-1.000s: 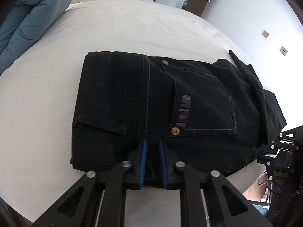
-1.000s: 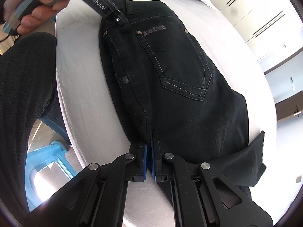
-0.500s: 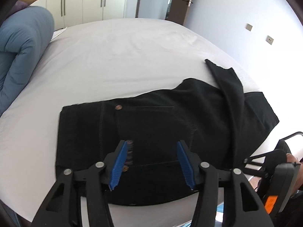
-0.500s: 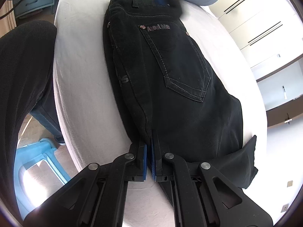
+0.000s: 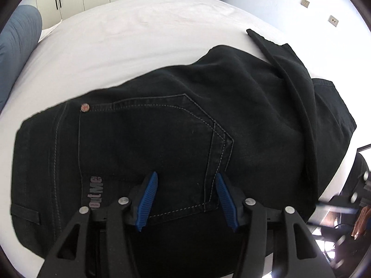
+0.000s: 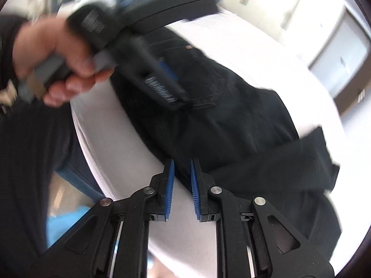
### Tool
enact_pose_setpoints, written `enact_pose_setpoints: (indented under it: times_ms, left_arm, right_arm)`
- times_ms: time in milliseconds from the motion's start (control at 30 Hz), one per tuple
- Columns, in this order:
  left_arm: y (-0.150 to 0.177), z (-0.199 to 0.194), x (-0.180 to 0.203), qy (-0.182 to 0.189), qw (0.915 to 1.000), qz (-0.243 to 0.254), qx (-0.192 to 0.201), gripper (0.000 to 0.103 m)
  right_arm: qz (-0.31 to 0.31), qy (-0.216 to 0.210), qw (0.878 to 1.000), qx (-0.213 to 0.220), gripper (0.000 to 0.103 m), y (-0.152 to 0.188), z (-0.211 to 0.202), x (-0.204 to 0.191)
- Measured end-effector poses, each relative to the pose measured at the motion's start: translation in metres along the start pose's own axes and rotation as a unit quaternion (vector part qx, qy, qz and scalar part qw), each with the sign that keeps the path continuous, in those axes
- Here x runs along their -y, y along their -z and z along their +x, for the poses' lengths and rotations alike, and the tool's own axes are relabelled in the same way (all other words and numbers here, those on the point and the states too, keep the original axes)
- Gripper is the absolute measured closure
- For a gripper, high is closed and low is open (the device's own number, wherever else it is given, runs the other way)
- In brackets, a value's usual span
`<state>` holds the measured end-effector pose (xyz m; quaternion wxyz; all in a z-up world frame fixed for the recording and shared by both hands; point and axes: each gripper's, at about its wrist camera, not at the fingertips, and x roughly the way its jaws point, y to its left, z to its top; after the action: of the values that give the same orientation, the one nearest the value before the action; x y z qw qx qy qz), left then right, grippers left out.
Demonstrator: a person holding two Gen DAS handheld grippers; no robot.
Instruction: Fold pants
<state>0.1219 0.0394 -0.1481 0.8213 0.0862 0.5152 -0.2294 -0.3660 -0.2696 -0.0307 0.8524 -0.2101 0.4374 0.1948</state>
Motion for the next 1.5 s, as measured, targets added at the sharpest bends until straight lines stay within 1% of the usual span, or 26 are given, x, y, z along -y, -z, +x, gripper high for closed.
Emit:
enact_pose_setpoints:
  times_ms: [67, 100, 133, 167, 200, 233, 267, 300, 333, 400, 467, 500, 600, 700, 767, 900, 1000, 1067, 1100, 1133, 1167, 1200, 1233, 1367, 1433, 1500]
  left_arm:
    - [-0.012, -0.01, 0.008, 0.004, 0.9997, -0.004, 0.025, 0.05]
    - [-0.018, -0.016, 0.013, 0.011, 0.9993, -0.007, 0.036, 0.05]
    - [-0.024, -0.015, 0.015, 0.013, 0.9991, -0.005, 0.039, 0.05]
    - [-0.03, -0.012, 0.019, 0.013, 0.9992, -0.002, 0.037, 0.05]
    - [-0.033, -0.005, 0.021, 0.017, 0.9994, -0.003, 0.032, 0.05]
    - [-0.035, 0.006, 0.022, 0.019, 0.9996, -0.006, 0.021, 0.05]
    - [-0.037, 0.017, 0.024, 0.018, 0.9997, -0.011, 0.009, 0.05]
    - [-0.036, 0.028, 0.024, 0.018, 0.9997, -0.018, -0.002, 0.05]
    - [-0.036, 0.031, 0.025, 0.017, 0.9996, -0.021, 0.0, 0.049]
    - [-0.036, 0.031, 0.028, 0.021, 0.9995, -0.023, 0.003, 0.041]
    - [-0.036, 0.032, 0.034, 0.02, 0.9996, -0.019, 0.002, 0.033]
    - [-0.037, 0.034, 0.038, 0.018, 0.9997, -0.015, 0.002, 0.028]
    - [-0.034, 0.039, 0.045, 0.005, 1.0, -0.006, 0.003, 0.023]
    - [-0.038, 0.046, 0.044, 0.008, 0.9999, -0.015, 0.001, 0.023]
    - [-0.031, 0.044, 0.035, 0.014, 0.9997, -0.019, 0.002, 0.023]
    - [-0.027, 0.042, 0.031, 0.015, 0.9998, -0.016, 0.003, 0.023]
    - [-0.026, 0.041, 0.029, 0.016, 0.9997, -0.019, 0.005, 0.023]
    - [-0.026, 0.04, 0.029, 0.014, 0.9997, -0.02, 0.005, 0.023]
    - [-0.025, 0.038, 0.027, 0.014, 0.9997, -0.02, 0.006, 0.023]
    - [-0.023, 0.036, 0.025, 0.013, 0.9997, -0.021, 0.006, 0.023]
    - [-0.023, 0.035, 0.025, 0.013, 0.9997, -0.021, 0.006, 0.023]
    - [-0.023, 0.036, 0.026, 0.012, 0.9997, -0.02, 0.005, 0.023]
    - [-0.025, 0.037, 0.028, 0.011, 0.9997, -0.019, 0.004, 0.023]
    - [-0.029, 0.042, 0.033, 0.007, 0.9998, -0.02, 0.001, 0.023]
    - [-0.031, 0.043, 0.037, 0.005, 0.9998, -0.019, -0.003, 0.023]
    - [-0.034, 0.045, 0.039, 0.002, 0.9998, -0.018, -0.006, 0.023]
  right_arm:
    - [0.077, -0.004, 0.997, 0.006, 0.084, 0.001, -0.013, 0.041]
    - [0.124, -0.007, 0.992, 0.01, 0.07, 0.002, -0.018, 0.065]
    - [0.175, -0.011, 0.984, 0.013, 0.033, 0.002, -0.022, 0.093]
    - [0.226, -0.01, 0.974, 0.022, 0.017, 0.002, -0.025, 0.123]
    - [0.267, -0.012, 0.963, 0.045, 0.011, 0.003, -0.031, 0.149]
    - [0.307, -0.013, 0.949, 0.068, 0.011, 0.003, -0.036, 0.176]
    - [0.339, -0.006, 0.938, 0.072, 0.011, 0.0, -0.037, 0.202]
    - [0.358, 0.001, 0.931, 0.071, 0.011, -0.004, -0.036, 0.224]
    - [0.372, 0.008, 0.926, 0.067, 0.011, -0.01, -0.034, 0.245]
    - [0.375, 0.05, 0.925, 0.033, 0.011, -0.027, -0.022, 0.279]
    - [0.378, 0.058, 0.924, -0.003, 0.011, -0.042, 0.0, 0.306]
    - [0.388, 0.055, 0.92, -0.02, 0.011, -0.048, 0.013, 0.32]
    - [0.415, 0.073, 0.902, -0.089, 0.011, -0.061, 0.06, 0.356]
    - [0.442, 0.092, 0.884, -0.125, 0.011, -0.067, 0.098, 0.379]
    - [0.462, 0.092, 0.871, -0.137, 0.011, -0.07, 0.116, 0.389]
    - [0.464, 0.116, 0.862, -0.168, 0.011, -0.071, 0.147, 0.397]
    - [0.472, 0.116, 0.852, -0.195, 0.016, -0.065, 0.167, 0.4]
    - [0.475, 0.123, 0.85, -0.192, 0.027, -0.062, 0.171, 0.402]
    - [0.475, 0.128, 0.851, -0.184, 0.044, -0.062, 0.17, 0.403]
    - [0.473, 0.127, 0.854, -0.177, 0.066, -0.063, 0.167, 0.404]
    - [0.472, 0.125, 0.856, -0.172, 0.077, -0.063, 0.164, 0.406]
    - [0.474, 0.117, 0.856, -0.167, 0.092, -0.063, 0.16, 0.409]
    - [0.481, 0.107, 0.856, -0.159, 0.097, -0.061, 0.155, 0.413]
    - [0.498, 0.099, 0.857, -0.086, 0.098, -0.047, 0.105, 0.421]
    - [0.514, 0.092, 0.852, -0.043, 0.098, -0.031, 0.07, 0.421]
    - [0.535, 0.082, 0.841, 0.009, 0.098, 0.0, 0.025, 0.419]
